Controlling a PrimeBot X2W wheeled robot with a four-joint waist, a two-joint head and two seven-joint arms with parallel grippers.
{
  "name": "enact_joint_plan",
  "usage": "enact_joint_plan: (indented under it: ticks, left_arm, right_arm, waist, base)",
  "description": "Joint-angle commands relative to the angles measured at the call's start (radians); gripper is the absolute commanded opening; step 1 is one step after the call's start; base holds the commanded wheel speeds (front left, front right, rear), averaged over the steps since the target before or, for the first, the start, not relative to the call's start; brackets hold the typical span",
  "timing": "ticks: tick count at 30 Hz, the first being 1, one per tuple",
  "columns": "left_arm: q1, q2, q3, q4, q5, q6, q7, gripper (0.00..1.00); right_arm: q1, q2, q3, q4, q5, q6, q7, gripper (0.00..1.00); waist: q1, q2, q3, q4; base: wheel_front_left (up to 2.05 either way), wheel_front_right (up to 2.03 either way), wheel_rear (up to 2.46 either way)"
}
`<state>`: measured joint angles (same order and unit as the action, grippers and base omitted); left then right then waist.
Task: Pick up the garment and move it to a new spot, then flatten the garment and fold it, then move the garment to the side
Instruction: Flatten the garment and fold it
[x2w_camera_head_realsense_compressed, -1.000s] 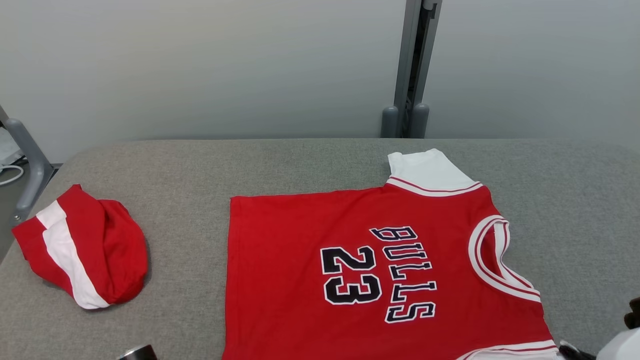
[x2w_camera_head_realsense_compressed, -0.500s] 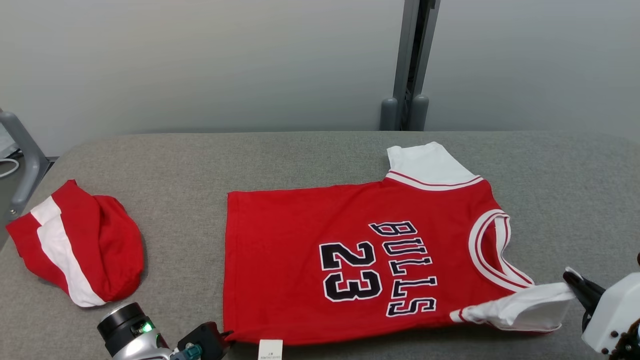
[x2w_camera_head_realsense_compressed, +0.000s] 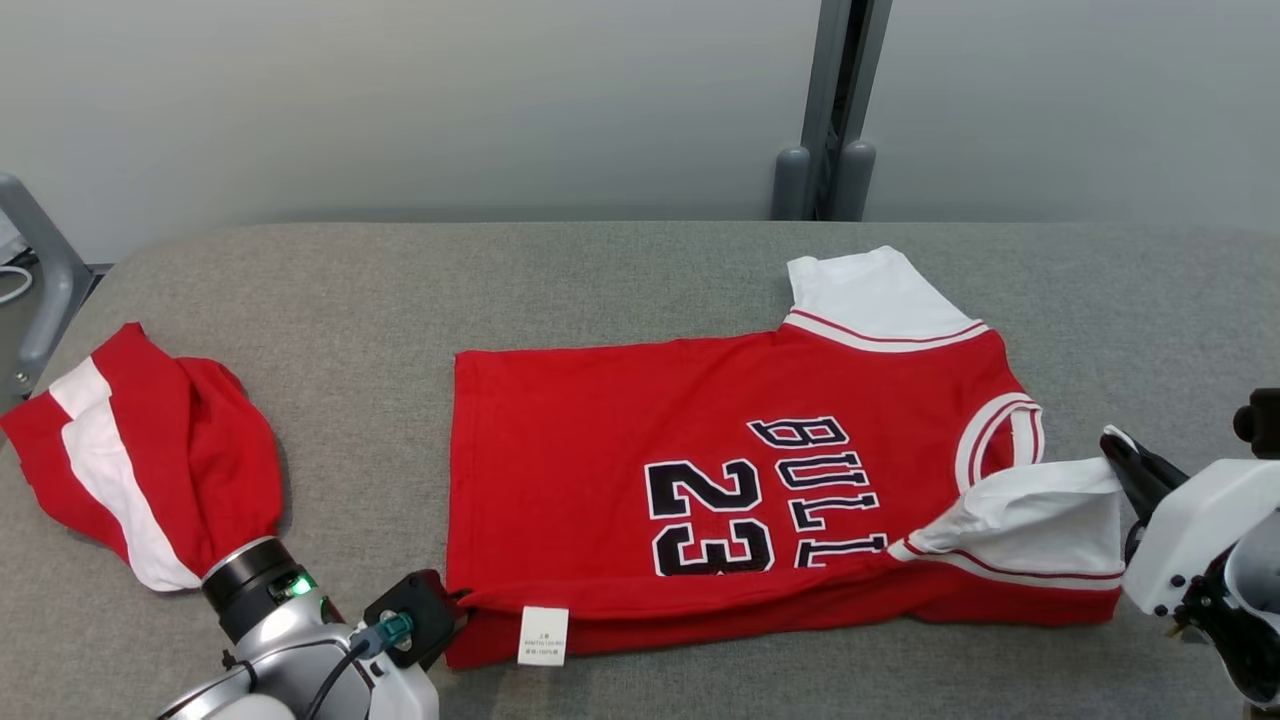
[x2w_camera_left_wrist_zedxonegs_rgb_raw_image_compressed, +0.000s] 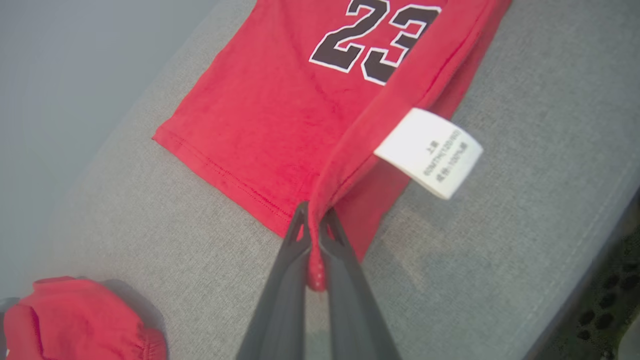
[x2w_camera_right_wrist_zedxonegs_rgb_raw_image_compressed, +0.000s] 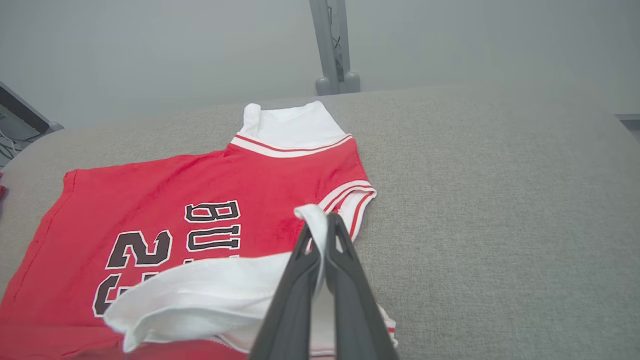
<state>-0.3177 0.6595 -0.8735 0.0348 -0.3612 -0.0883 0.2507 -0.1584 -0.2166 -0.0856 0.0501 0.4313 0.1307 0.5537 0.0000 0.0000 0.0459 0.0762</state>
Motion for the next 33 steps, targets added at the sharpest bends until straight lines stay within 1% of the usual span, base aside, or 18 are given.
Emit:
enact_joint_plan:
  ticks: [1, 9, 16, 22, 28, 33]
  left_arm:
    - [-0.024, -0.012, -0.001, 0.019, 0.007, -0.007, -0.01, 0.0]
    - [-0.11, -0.082, -0.015, 0.168, 0.033, -0.015, -0.079, 0.0]
    - [-0.159, -0.146, -0.03, 0.303, 0.053, -0.013, -0.148, 0.0]
    - [-0.189, -0.183, -0.044, 0.394, 0.063, -0.014, -0.185, 0.0]
    - [-0.203, -0.205, -0.055, 0.446, 0.068, -0.014, -0.211, 0.0]
    - [-0.221, -0.225, -0.064, 0.484, 0.072, -0.015, -0.236, 0.0]
  right_arm:
    - [-0.022, -0.016, 0.015, 0.02, -0.004, 0.0, -0.021, 0.0]
    - [-0.103, -0.043, 0.083, 0.136, -0.015, 0.0, -0.097, 0.0]
    - [-0.146, -0.057, 0.109, 0.21, -0.022, 0.0, -0.147, 0.0]
    - [-0.164, -0.058, 0.111, 0.252, -0.03, 0.0, -0.191, 0.0]
    - [-0.181, -0.052, 0.115, 0.277, -0.037, 0.0, -0.232, 0.0]
    - [-0.183, -0.044, 0.133, 0.293, -0.022, 0.0, -0.272, 0.0]
  waist:
    - [0.0, 0.0, 0.011, 0.0]
    - [0.0, 0.0, 0.056, 0.003]
    - [0.0, 0.0, 0.09, 0.009]
    - [0.0, 0.0, 0.107, 0.013]
    - [0.0, 0.0, 0.118, 0.014]
    - [0.0, 0.0, 0.131, 0.018]
  base:
    - [0.0, 0.0, 0.0]
    - [0.0, 0.0, 0.0]
    - [0.0, 0.0, 0.0]
    - [0.0, 0.0, 0.0]
    - [0.0, 0.0, 0.0]
    - [0.0, 0.0, 0.0]
